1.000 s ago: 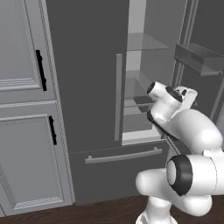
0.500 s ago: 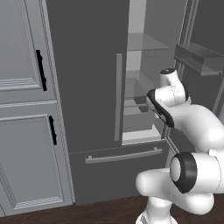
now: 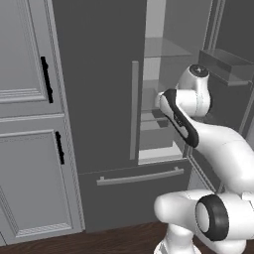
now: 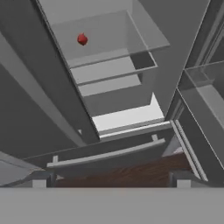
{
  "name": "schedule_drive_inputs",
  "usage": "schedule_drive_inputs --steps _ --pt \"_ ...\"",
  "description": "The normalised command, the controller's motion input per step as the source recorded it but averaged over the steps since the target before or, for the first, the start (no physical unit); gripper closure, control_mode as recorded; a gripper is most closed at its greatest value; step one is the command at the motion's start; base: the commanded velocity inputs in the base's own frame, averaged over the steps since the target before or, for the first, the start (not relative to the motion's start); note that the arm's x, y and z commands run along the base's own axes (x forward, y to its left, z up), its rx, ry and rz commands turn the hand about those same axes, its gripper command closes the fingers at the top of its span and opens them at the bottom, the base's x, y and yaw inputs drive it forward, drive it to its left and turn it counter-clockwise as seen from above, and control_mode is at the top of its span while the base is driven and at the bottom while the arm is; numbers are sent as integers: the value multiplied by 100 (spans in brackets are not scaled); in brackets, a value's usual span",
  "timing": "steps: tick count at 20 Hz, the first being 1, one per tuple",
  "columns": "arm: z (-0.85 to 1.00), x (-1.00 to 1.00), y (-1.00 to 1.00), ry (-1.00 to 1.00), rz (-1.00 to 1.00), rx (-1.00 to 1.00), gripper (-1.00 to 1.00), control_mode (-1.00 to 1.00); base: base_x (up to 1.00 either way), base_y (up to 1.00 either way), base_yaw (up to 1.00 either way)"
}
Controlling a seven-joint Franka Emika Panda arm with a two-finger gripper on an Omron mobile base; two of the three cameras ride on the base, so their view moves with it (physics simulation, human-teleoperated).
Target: Take the strawberry from the fridge and place it on top of the pancake, located on the dining counter.
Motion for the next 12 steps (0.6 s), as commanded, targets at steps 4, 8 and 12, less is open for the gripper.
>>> schedule_drive_inputs --steps 4,8,12 --pt "86 57 100 -47 0 -16 -100 -100 0 0 0" --pt "69 72 100 -4 4 -38 -100 -100 0 0 0" --pt "23 62 99 -11 1 -33 -100 -100 0 0 0"
